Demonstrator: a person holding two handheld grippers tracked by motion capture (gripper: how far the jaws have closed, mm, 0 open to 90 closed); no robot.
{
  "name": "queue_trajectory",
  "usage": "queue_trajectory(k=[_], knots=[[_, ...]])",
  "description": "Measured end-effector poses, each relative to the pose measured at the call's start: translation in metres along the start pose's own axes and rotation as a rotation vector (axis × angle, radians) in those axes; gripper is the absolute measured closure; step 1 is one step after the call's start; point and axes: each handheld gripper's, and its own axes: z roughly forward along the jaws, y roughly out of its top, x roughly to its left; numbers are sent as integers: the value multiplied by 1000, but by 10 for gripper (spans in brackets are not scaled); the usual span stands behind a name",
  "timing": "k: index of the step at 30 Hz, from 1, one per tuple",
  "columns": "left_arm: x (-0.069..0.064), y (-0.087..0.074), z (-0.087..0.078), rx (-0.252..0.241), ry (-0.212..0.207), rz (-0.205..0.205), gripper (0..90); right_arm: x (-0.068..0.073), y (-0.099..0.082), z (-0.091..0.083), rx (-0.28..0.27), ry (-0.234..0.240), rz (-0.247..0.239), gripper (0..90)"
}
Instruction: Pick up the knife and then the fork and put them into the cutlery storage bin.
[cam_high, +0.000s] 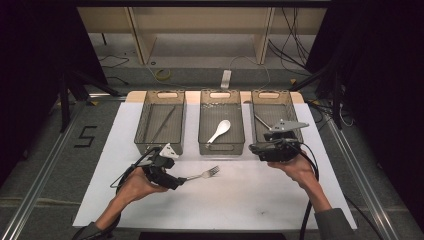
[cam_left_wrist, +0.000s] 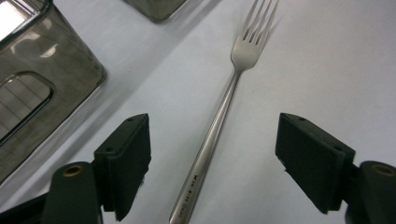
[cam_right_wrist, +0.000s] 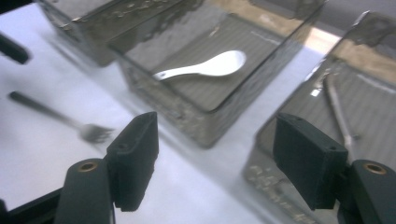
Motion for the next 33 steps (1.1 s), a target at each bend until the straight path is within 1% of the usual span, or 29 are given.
queue_trajectory(k=[2,4,6,9,10,11,13,15,17,19,22,23,27,29,32,33], knots=[[1,3,2,33,-8,4,288,6,-7,-1,-7,14,-4,319],[1,6,5,59,-7,10,308,10,-13,-1,-3,23,-8,315],[1,9,8,95,-15,14,327,14,-20,-1,-3,35,-5,315],[3,11,13,128,-20,21,354,19,-28,-1,4,37,-12,311],[3,11,14,132,-22,13,364,21,-31,-2,-2,42,-8,310],[4,12,15,152,-23,26,369,23,-33,-3,-6,43,-9,307],[4,12,17,156,-20,20,381,26,-37,-4,-17,42,-3,298],[4,13,18,174,-22,32,393,30,-40,-4,-30,42,9,294],[4,13,20,192,-23,39,410,34,-43,-5,-37,43,11,286],[5,13,22,211,-28,40,425,37,-46,-6,-49,47,19,273],[4,14,24,225,-36,41,451,41,-48,-7,-56,50,24,260],[4,14,24,238,-40,48,463,41,-49,-8,-57,54,24,259],[3,17,26,254,-43,45,514,44,-52,-9,-56,56,21,258],[4,18,27,267,-46,58,537,45,-53,-9,-52,55,18,258],[3,19,29,275,-52,51,568,46,-54,-9,-50,59,18,258],[4,19,30,288,-54,60,580,46,-55,-10,-51,61,19,258]])
